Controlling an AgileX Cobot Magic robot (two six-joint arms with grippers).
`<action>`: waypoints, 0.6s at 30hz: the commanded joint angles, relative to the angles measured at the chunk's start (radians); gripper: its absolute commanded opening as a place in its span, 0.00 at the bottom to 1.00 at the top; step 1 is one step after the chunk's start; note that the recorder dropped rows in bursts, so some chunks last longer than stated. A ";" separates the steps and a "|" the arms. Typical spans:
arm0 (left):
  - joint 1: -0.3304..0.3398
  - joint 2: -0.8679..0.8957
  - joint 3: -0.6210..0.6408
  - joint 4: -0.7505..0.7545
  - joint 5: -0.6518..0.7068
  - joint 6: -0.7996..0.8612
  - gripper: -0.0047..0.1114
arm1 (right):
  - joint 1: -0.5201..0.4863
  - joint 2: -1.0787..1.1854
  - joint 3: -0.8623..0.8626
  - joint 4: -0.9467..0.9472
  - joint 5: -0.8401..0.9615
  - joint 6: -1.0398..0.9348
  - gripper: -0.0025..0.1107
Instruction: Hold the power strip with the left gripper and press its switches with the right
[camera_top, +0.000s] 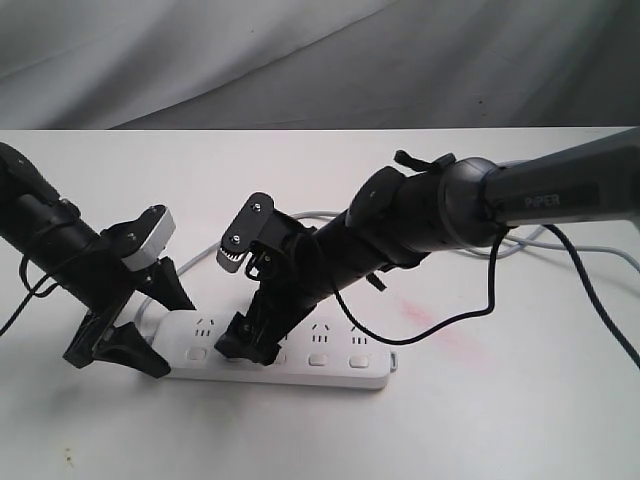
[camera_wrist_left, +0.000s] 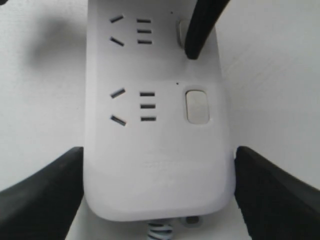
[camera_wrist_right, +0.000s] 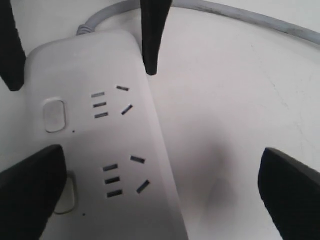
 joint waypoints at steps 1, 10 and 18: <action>-0.006 -0.004 -0.001 0.004 0.011 0.003 0.51 | -0.004 0.048 0.029 -0.259 -0.055 0.009 0.86; -0.006 -0.004 -0.001 0.004 0.011 0.003 0.51 | -0.024 0.013 0.029 -0.259 -0.040 0.045 0.86; -0.006 -0.004 -0.001 0.004 0.011 0.003 0.51 | -0.024 0.028 0.029 -0.258 0.011 0.030 0.86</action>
